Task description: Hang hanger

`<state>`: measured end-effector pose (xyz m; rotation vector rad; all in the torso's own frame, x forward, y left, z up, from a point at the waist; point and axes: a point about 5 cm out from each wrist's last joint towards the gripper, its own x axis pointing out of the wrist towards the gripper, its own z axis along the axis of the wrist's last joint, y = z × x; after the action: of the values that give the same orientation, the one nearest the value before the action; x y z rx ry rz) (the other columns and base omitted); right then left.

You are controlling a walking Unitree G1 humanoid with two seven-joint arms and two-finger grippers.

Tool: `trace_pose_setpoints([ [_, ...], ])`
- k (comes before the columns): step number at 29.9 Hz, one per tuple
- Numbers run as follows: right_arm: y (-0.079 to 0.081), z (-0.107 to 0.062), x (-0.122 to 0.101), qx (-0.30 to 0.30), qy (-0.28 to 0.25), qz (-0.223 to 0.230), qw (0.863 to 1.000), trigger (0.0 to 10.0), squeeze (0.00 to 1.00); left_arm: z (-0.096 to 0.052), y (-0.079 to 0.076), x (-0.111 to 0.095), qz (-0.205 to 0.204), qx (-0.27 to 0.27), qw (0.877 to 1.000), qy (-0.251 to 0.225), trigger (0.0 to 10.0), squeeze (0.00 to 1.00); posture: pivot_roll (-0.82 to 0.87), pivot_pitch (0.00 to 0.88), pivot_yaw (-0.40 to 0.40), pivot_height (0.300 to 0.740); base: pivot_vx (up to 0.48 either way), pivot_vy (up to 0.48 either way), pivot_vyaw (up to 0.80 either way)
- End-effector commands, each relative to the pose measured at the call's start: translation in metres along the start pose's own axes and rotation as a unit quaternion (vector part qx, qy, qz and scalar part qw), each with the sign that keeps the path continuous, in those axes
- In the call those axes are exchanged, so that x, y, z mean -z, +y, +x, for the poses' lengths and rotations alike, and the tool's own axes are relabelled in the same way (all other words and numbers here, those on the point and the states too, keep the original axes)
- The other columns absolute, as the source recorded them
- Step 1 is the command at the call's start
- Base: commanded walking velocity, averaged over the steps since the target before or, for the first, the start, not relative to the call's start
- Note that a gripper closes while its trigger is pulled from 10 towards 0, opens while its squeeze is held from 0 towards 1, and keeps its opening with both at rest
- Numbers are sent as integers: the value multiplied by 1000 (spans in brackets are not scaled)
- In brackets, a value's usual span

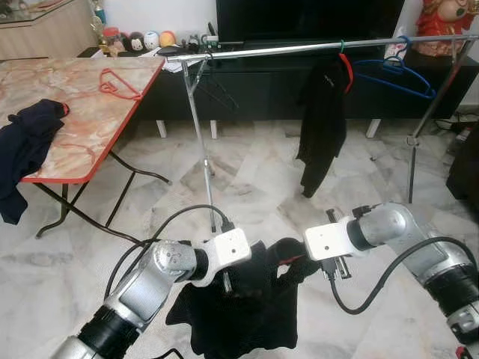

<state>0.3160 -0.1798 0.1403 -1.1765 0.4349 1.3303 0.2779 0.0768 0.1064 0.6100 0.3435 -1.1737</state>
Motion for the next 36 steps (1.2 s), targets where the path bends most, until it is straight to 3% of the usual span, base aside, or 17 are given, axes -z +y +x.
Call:
trace_pose_setpoints([
  [1,-4,-6,-8,13,-16,-13,1000,0,0,3,0,-1,22,1,1000,12,10000,0,-63,0,33,740,0,0,0],
  [18,-8,-14,-29,19,-36,-36,999,0,0,17,-5,-3,26,10,999,18,10000,0,-70,0,36,740,0,0,0],
  [31,-12,-20,-38,27,-39,-46,998,0,0,17,-1,9,43,-3,996,73,10000,0,-70,0,37,740,0,0,0],
  [32,-12,-20,-39,28,-40,-47,998,0,0,17,-1,8,43,-3,996,72,9725,0,-70,0,37,740,0,0,0],
  [33,-12,-22,-40,28,-41,-48,998,0,0,18,-1,8,43,-5,997,71,5843,0,-70,0,37,740,0,0,0],
  [34,-12,-22,-40,28,-41,-49,998,0,0,18,-1,7,43,-6,997,70,4314,0,-70,0,37,740,0,0,0],
  [35,-12,-22,-41,29,-41,-49,998,0,0,18,0,7,42,-8,997,68,4314,0,-70,0,37,740,0,0,0],
  [36,-12,-23,-42,29,-43,-50,997,0,0,19,0,6,40,-10,997,65,1098,0,-73,0,38,740,0,0,0],
])
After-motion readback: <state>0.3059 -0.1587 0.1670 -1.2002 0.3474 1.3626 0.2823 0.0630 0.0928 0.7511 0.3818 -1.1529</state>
